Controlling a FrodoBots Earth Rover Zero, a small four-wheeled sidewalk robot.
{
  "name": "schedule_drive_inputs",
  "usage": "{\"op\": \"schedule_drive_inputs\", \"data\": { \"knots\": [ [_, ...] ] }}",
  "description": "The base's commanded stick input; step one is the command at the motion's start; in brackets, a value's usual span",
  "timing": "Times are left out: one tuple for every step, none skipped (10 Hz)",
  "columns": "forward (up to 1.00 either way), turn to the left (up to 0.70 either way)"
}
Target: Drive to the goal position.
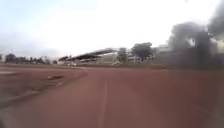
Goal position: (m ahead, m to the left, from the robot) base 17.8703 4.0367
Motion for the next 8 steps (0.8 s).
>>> {"op": "schedule_drive_inputs", "data": {
  "knots": [
    [0.70, 0.00],
    [0.70, 0.00],
    [0.70, 0.00],
    [0.70, 0.00],
    [0.70, 0.00],
    [0.70, 0.00],
    [0.70, 0.00],
    [0.70, 0.00]
  ]
}}
